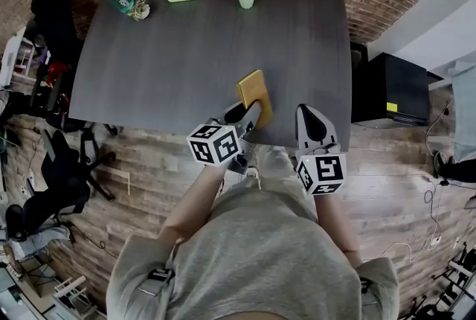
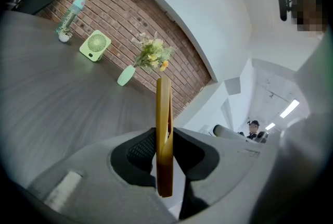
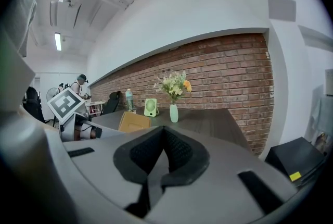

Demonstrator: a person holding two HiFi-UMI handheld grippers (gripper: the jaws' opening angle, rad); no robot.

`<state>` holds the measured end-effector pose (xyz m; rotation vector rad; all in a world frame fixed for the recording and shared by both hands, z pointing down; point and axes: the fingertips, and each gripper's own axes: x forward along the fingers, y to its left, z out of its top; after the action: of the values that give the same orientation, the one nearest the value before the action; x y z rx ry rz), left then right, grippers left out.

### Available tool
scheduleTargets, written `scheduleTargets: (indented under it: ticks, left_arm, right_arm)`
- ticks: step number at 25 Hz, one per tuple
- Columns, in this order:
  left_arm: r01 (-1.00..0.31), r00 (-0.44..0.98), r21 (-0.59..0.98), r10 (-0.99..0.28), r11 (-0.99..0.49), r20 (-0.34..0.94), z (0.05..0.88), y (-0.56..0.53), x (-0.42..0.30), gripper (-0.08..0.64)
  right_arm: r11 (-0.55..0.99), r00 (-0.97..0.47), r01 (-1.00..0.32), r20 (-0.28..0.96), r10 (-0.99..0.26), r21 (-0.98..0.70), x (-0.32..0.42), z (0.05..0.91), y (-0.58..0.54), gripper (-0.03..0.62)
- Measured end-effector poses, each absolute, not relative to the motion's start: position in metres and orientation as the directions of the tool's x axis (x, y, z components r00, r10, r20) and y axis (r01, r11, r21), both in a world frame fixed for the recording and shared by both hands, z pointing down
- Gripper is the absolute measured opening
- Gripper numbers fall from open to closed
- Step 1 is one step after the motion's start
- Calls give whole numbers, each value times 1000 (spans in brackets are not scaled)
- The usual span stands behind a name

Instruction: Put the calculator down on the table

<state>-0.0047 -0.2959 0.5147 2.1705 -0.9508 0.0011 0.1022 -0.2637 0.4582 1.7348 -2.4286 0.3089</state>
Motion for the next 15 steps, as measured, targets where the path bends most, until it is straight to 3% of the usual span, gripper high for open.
scheduleTargets:
  ticks: [15]
  left_arm:
    - [-669,722,624,-555,-404,414,561,-314,17,87]
  right_arm:
    - [326,-339,-941,266,-902,-92,109,475,-286,3]
